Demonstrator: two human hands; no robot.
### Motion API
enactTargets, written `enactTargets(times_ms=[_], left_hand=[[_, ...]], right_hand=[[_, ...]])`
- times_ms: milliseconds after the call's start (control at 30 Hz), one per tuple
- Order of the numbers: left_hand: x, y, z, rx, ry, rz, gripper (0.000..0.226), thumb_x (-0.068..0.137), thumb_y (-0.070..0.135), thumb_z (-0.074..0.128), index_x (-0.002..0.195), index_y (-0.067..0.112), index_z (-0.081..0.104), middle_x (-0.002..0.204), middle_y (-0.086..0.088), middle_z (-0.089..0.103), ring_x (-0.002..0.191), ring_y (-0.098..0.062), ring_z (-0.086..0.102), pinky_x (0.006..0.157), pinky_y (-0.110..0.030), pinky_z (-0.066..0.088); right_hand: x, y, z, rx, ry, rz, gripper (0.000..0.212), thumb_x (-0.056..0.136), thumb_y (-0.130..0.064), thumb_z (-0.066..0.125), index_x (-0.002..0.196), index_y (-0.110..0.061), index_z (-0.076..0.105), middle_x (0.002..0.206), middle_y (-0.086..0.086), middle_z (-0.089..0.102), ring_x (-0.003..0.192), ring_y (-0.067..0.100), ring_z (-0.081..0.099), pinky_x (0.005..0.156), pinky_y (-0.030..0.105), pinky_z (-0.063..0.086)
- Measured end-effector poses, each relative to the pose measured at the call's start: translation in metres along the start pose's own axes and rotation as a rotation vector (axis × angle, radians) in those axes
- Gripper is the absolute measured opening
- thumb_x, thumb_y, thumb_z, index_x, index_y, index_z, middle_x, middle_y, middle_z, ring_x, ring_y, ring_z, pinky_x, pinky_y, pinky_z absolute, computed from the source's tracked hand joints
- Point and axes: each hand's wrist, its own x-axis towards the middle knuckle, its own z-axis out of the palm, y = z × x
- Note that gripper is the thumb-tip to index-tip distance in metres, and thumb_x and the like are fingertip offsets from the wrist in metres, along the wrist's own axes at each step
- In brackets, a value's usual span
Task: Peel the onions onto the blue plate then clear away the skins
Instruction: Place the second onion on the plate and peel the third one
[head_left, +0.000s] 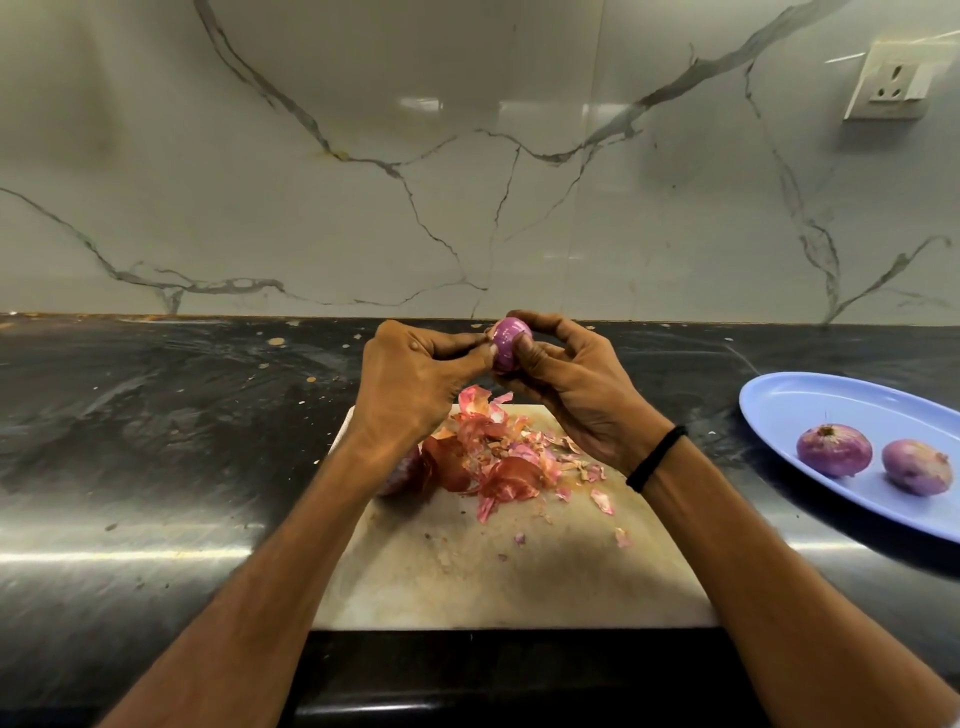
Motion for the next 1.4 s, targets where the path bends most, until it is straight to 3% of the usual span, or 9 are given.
enactTargets(times_ms=[167, 333, 500, 667, 867, 1033, 1100, 1267, 1400], left_hand=[[-0.001, -0.001, 0.002, 0.093, 0.011, 0.055, 0.026, 0.08, 0.022, 0.079, 0.104, 0.011, 0.076, 0.089, 0.0, 0.075, 0.069, 0.013, 0.065, 0.064, -0.006, 0.051], [-0.007, 0.001, 0.007, 0.054, 0.064, 0.105, 0.026, 0.08, 0.021, 0.08, 0.103, 0.009, 0.076, 0.086, 0.006, 0.073, 0.074, 0.009, 0.068, 0.065, -0.007, 0.053], [-0.012, -0.001, 0.013, 0.059, 0.119, 0.199, 0.031, 0.079, 0.017, 0.08, 0.107, 0.005, 0.073, 0.088, 0.012, 0.066, 0.072, 0.021, 0.061, 0.07, -0.002, 0.049], [-0.014, -0.001, 0.015, 0.198, 0.22, 0.276, 0.021, 0.078, 0.013, 0.081, 0.095, 0.002, 0.077, 0.081, -0.004, 0.076, 0.066, 0.006, 0.062, 0.067, 0.002, 0.046], [-0.011, 0.003, 0.009, 0.074, 0.199, 0.149, 0.024, 0.081, 0.018, 0.079, 0.104, 0.019, 0.071, 0.08, 0.025, 0.064, 0.069, 0.017, 0.063, 0.067, -0.004, 0.05], [-0.005, 0.002, 0.003, -0.016, 0.253, -0.051, 0.019, 0.082, 0.018, 0.078, 0.077, 0.035, 0.073, 0.066, 0.013, 0.072, 0.072, -0.01, 0.073, 0.067, -0.03, 0.061], [-0.003, 0.0, 0.0, -0.013, 0.279, -0.099, 0.023, 0.083, 0.019, 0.078, 0.071, 0.038, 0.07, 0.062, 0.012, 0.071, 0.069, -0.012, 0.072, 0.067, -0.033, 0.06], [-0.001, -0.004, -0.002, 0.145, 0.227, -0.081, 0.021, 0.086, 0.033, 0.074, 0.071, 0.02, 0.076, 0.06, 0.007, 0.069, 0.054, -0.004, 0.066, 0.057, -0.029, 0.056], [-0.003, 0.001, 0.001, 0.128, 0.155, 0.016, 0.02, 0.085, 0.027, 0.076, 0.102, 0.017, 0.077, 0.076, 0.031, 0.061, 0.069, 0.017, 0.062, 0.068, -0.008, 0.052]], right_hand=[[0.001, 0.001, -0.002, -0.039, 0.018, 0.012, 0.04, 0.093, -0.004, 0.059, 0.132, 0.0, 0.052, 0.121, 0.024, 0.065, 0.108, 0.035, 0.068, 0.086, 0.041, 0.06], [0.001, 0.001, -0.001, -0.046, 0.029, -0.007, 0.037, 0.092, -0.003, 0.06, 0.129, -0.002, 0.054, 0.12, 0.024, 0.066, 0.107, 0.037, 0.068, 0.085, 0.04, 0.06], [0.0, 0.002, 0.001, -0.003, 0.036, 0.008, 0.035, 0.091, -0.003, 0.061, 0.125, -0.003, 0.056, 0.119, 0.024, 0.066, 0.107, 0.037, 0.068, 0.087, 0.044, 0.059], [0.0, 0.004, 0.003, -0.006, 0.017, 0.019, 0.038, 0.089, -0.005, 0.062, 0.126, -0.002, 0.055, 0.12, 0.025, 0.065, 0.109, 0.039, 0.066, 0.09, 0.05, 0.056], [0.0, 0.001, 0.005, 0.065, -0.017, 0.019, 0.051, 0.082, -0.009, 0.065, 0.131, 0.0, 0.053, 0.122, 0.026, 0.065, 0.106, 0.037, 0.068, 0.089, 0.047, 0.057], [-0.002, -0.001, 0.004, 0.121, -0.037, 0.044, 0.052, 0.083, -0.009, 0.063, 0.134, -0.001, 0.052, 0.123, 0.021, 0.065, 0.113, 0.037, 0.065, 0.09, 0.046, 0.057], [-0.001, -0.001, 0.003, 0.148, -0.032, 0.052, 0.052, 0.083, -0.009, 0.063, 0.133, -0.001, 0.053, 0.128, 0.022, 0.062, 0.114, 0.038, 0.064, 0.091, 0.045, 0.057], [0.0, -0.002, 0.001, 0.168, 0.003, 0.067, 0.043, 0.087, -0.006, 0.06, 0.13, -0.003, 0.056, 0.132, 0.021, 0.057, 0.114, 0.04, 0.064, 0.092, 0.047, 0.056], [0.0, -0.001, 0.001, 0.151, 0.019, 0.073, 0.037, 0.096, -0.003, 0.051, 0.133, 0.0, 0.055, 0.134, 0.021, 0.056, 0.116, 0.039, 0.063, 0.09, 0.045, 0.058]])
